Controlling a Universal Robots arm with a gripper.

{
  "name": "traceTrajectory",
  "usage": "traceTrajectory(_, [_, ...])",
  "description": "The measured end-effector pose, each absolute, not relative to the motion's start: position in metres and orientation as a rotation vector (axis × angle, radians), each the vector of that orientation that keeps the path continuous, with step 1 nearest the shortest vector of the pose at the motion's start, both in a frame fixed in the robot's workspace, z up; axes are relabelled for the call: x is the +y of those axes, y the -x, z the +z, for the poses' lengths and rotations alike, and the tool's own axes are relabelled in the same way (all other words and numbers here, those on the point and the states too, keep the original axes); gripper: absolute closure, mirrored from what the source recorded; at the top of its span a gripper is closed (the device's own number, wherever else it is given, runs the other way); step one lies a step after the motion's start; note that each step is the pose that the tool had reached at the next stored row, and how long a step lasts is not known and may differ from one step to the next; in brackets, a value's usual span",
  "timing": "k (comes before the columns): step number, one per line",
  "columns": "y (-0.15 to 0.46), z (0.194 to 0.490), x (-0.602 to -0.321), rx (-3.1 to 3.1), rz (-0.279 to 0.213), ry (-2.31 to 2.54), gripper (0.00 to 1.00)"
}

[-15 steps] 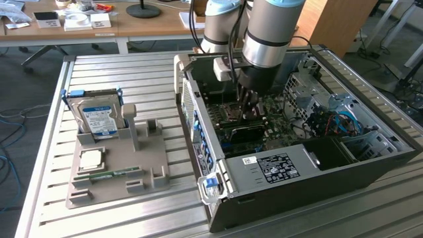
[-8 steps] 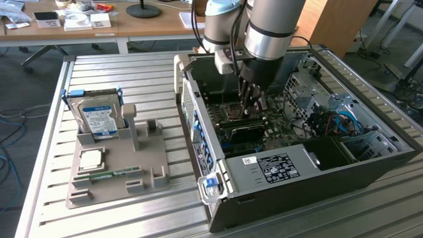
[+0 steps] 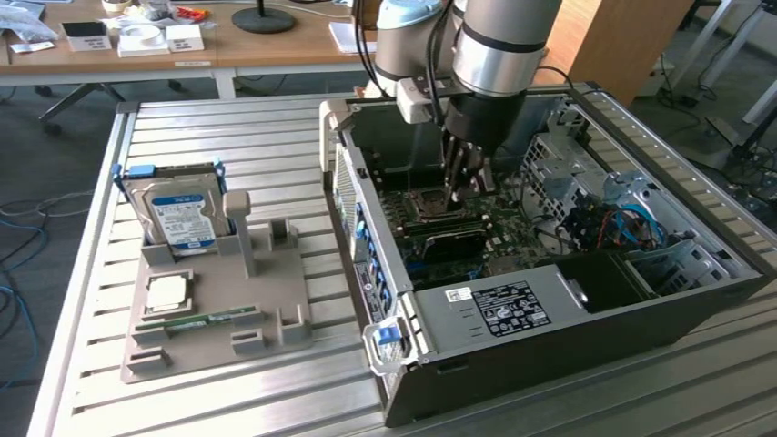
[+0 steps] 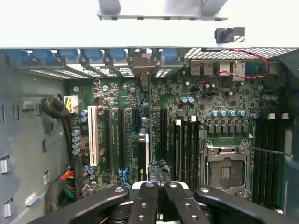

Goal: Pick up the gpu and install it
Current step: 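Press down on the gpu until it lock into place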

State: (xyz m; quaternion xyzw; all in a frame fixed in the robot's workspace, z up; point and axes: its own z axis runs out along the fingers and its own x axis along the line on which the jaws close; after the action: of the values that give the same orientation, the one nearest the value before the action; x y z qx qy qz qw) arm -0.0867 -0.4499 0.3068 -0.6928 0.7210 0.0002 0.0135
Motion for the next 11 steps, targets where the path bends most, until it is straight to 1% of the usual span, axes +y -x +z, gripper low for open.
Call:
traceTrajectory(6, [0.087,0.308,-0.450,2.247,0.000,2.158,0.89])
traceTrajectory(11, [0.087,0.319,-0.450,2.246,0.001,2.158,0.89])
